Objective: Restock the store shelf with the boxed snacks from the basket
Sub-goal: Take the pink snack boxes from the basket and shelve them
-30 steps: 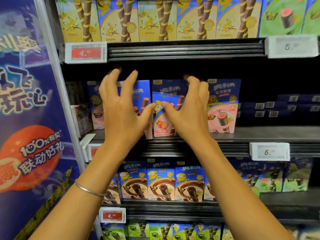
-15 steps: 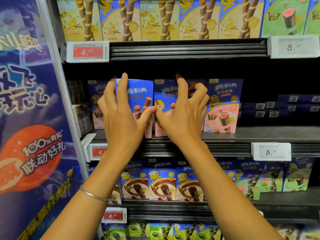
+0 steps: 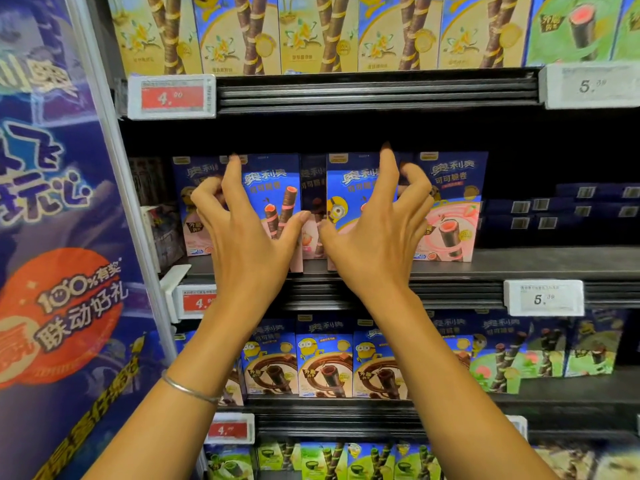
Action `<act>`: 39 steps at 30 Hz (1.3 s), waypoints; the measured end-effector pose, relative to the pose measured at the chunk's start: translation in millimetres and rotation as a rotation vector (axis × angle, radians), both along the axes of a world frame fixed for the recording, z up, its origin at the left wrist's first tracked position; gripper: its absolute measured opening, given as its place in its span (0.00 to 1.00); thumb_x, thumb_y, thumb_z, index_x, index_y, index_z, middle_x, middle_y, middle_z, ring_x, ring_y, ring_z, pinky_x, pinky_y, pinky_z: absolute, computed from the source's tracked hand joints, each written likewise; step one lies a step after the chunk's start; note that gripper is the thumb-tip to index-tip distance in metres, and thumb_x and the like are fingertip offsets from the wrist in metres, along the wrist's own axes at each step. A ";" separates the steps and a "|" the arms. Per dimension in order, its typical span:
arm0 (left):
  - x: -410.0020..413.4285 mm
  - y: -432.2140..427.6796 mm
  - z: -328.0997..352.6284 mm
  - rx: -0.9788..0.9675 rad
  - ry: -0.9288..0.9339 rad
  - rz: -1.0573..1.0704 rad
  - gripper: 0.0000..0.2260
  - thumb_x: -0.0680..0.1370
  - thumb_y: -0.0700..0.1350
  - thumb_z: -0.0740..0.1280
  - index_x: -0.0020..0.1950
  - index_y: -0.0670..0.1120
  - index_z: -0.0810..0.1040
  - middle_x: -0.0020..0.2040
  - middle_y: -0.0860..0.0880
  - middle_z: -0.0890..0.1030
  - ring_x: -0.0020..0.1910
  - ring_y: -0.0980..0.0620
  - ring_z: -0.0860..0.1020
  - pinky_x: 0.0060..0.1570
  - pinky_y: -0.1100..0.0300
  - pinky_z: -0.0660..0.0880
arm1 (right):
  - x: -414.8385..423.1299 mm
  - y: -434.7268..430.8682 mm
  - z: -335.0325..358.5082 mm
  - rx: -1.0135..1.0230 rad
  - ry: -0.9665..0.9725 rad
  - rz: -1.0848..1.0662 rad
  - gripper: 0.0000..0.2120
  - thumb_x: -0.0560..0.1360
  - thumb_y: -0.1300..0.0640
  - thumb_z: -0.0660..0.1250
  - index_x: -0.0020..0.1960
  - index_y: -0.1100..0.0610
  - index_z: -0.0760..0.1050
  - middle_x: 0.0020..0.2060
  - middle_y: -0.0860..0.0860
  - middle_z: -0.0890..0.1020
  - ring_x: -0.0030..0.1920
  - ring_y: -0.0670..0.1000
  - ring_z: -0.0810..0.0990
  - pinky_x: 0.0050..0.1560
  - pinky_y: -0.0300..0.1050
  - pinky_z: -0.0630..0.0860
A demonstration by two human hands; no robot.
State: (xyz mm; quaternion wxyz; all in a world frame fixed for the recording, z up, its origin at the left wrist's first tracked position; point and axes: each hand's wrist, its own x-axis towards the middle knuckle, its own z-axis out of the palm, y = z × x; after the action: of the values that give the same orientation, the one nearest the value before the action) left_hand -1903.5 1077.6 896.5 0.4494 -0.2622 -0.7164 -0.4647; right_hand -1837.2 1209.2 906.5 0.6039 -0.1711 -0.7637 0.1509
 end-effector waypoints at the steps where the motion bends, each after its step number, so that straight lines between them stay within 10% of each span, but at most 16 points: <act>1: -0.3 1.4 -0.4 0.000 0.000 -0.010 0.46 0.73 0.52 0.81 0.82 0.39 0.59 0.70 0.36 0.64 0.69 0.41 0.67 0.62 0.81 0.59 | 2.0 2.5 -0.3 0.002 0.003 -0.013 0.51 0.64 0.41 0.76 0.79 0.52 0.56 0.71 0.57 0.61 0.66 0.58 0.66 0.62 0.51 0.71; 23: -6.8 15.1 -3.3 -0.038 -0.010 0.080 0.43 0.75 0.58 0.77 0.81 0.44 0.60 0.70 0.37 0.64 0.69 0.40 0.66 0.59 0.56 0.70 | 4.5 17.7 -10.7 -0.032 0.071 0.063 0.52 0.66 0.44 0.78 0.81 0.56 0.53 0.72 0.57 0.61 0.69 0.55 0.63 0.67 0.48 0.66; 39: -0.6 6.0 -16.1 -0.086 -0.020 0.059 0.48 0.72 0.51 0.82 0.82 0.40 0.58 0.70 0.36 0.65 0.67 0.39 0.67 0.60 0.68 0.60 | 17.9 35.4 -26.2 -0.106 -0.053 0.160 0.51 0.69 0.56 0.79 0.80 0.50 0.50 0.68 0.52 0.61 0.69 0.55 0.67 0.52 0.41 0.73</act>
State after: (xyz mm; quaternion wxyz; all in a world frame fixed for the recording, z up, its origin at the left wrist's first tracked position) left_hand -1904.1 1083.6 880.5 0.4438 -0.2554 -0.7477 -0.4228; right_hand -1819.3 1244.6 880.3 0.5596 -0.1454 -0.7815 0.2342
